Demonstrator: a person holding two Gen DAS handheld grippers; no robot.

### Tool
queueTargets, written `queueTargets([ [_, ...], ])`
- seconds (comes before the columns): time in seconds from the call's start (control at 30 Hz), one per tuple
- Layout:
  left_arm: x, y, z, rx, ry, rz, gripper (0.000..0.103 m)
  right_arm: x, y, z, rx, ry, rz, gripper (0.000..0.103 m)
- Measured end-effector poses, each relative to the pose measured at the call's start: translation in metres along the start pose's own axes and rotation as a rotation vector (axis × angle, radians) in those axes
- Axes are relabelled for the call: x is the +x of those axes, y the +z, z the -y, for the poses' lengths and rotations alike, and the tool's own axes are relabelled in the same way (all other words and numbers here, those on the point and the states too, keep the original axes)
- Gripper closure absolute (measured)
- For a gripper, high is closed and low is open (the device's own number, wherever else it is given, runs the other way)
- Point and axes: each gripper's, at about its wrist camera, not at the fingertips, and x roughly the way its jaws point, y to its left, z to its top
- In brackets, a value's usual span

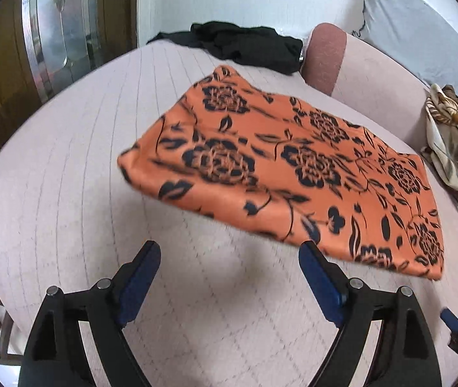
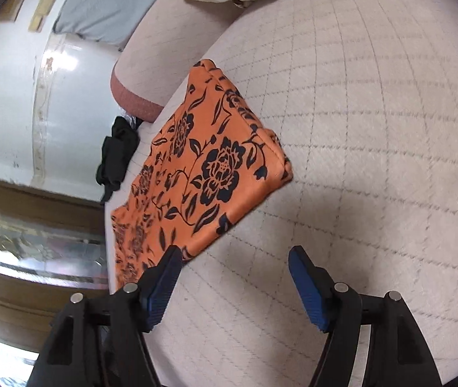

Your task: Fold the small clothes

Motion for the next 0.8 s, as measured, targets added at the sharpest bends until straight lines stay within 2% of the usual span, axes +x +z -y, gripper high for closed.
queueTargets([
  [0.1, 0.007, 0.003, -0.02, -0.07, -0.046, -0.043, 0.015, 0.008, 0.0, 0.0, 0.044, 0.031, -0.007, 0.031],
  [0.23, 0.029, 0.007, -0.043, -0.174, -0.114, -0.143, 0.015, 0.017, -0.001, -0.002, 0.089, 0.043, 0.007, 0.031],
  [0.3, 0.03, 0.012, -0.048, -0.198, -0.144, -0.121, 0.015, 0.023, 0.0, -0.002, 0.109, 0.049, 0.009, 0.031],
  [0.37, 0.038, 0.02, -0.047, -0.199, -0.19, -0.138, 0.013, 0.028, 0.001, -0.003, 0.125, 0.051, 0.019, 0.031],
  [0.43, 0.044, 0.026, -0.047, -0.207, -0.191, -0.147, 0.012, 0.031, 0.002, -0.004, 0.137, 0.046, 0.029, 0.031],
  [0.6, 0.053, 0.039, -0.052, -0.279, -0.223, -0.102, 0.013, 0.037, 0.008, -0.002, 0.156, 0.041, 0.044, 0.031],
  [0.63, 0.054, 0.041, -0.053, -0.302, -0.231, -0.087, 0.016, 0.039, 0.009, 0.0, 0.162, 0.04, 0.048, 0.031],
  [0.67, 0.054, 0.043, -0.056, -0.325, -0.246, -0.073, 0.024, 0.04, 0.01, 0.002, 0.168, 0.038, 0.052, 0.031],
  [0.7, 0.057, 0.045, -0.056, -0.339, -0.241, -0.077, 0.049, 0.041, 0.011, 0.004, 0.174, 0.035, 0.054, 0.031],
  [0.73, 0.061, 0.047, -0.057, -0.355, -0.211, -0.078, 0.063, 0.044, 0.012, 0.008, 0.192, 0.037, 0.055, 0.031],
  [0.8, 0.065, 0.05, -0.061, -0.393, -0.211, -0.055, 0.069, 0.048, 0.015, 0.015, 0.216, 0.06, 0.059, 0.031],
])
